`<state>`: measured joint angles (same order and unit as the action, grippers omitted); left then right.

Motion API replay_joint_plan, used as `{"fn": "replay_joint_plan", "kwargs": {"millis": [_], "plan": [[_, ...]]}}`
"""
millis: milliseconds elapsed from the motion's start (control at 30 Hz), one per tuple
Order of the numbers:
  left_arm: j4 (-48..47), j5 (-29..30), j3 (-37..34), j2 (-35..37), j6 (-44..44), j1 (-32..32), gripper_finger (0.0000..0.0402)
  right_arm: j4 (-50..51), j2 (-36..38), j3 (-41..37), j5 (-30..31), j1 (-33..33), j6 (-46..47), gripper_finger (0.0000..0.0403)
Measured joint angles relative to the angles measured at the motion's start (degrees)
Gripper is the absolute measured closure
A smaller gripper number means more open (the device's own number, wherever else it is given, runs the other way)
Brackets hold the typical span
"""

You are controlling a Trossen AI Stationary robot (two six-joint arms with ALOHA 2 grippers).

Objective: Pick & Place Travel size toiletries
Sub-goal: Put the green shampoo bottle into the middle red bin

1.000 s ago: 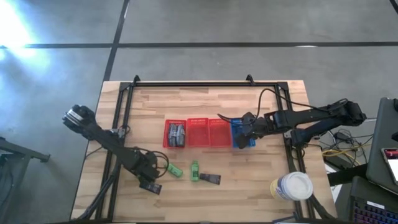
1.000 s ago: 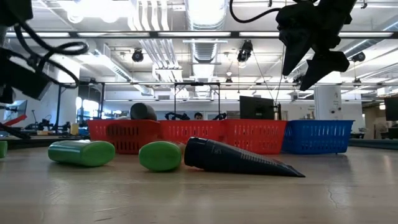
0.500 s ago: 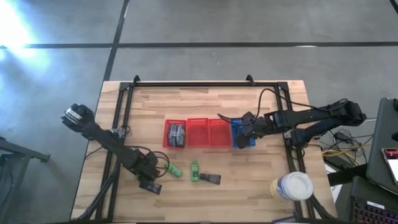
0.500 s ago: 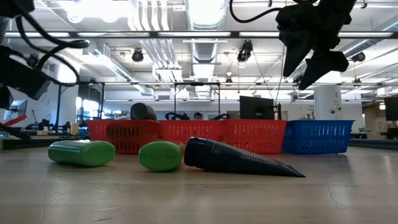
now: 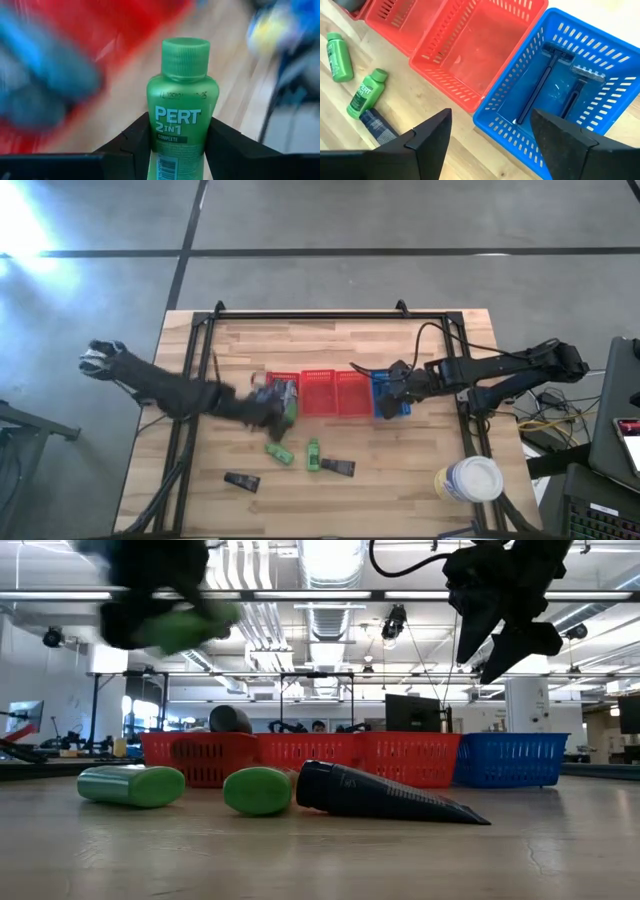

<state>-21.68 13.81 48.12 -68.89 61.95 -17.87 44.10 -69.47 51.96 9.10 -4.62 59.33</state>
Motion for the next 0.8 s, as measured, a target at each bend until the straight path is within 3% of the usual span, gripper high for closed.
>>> {"fn": "replay_joint_plan", "kwargs": {"millis": [167,300,600,800], "plan": [[15.0,-8.0,-0.1,-2.3,-3.1,16.8,0.0249,0.1,0.5,0.0,-0.4,0.0,1.5,0.0134],[18.1,-14.5,1.3,-7.8,-2.7,24.6,0.0249,0.7,1.6,0.0,0.5,-0.4,4.3,0.0121],[17.1,-16.7,7.5,-20.8,0.3,25.6,0.0243,3.6,7.4,0.0,4.6,-0.4,6.3,0.0098],[10.8,-16.6,9.9,-24.0,1.2,25.6,0.0216,6.0,10.6,0.0,5.5,-0.4,6.7,0.0087]]}}
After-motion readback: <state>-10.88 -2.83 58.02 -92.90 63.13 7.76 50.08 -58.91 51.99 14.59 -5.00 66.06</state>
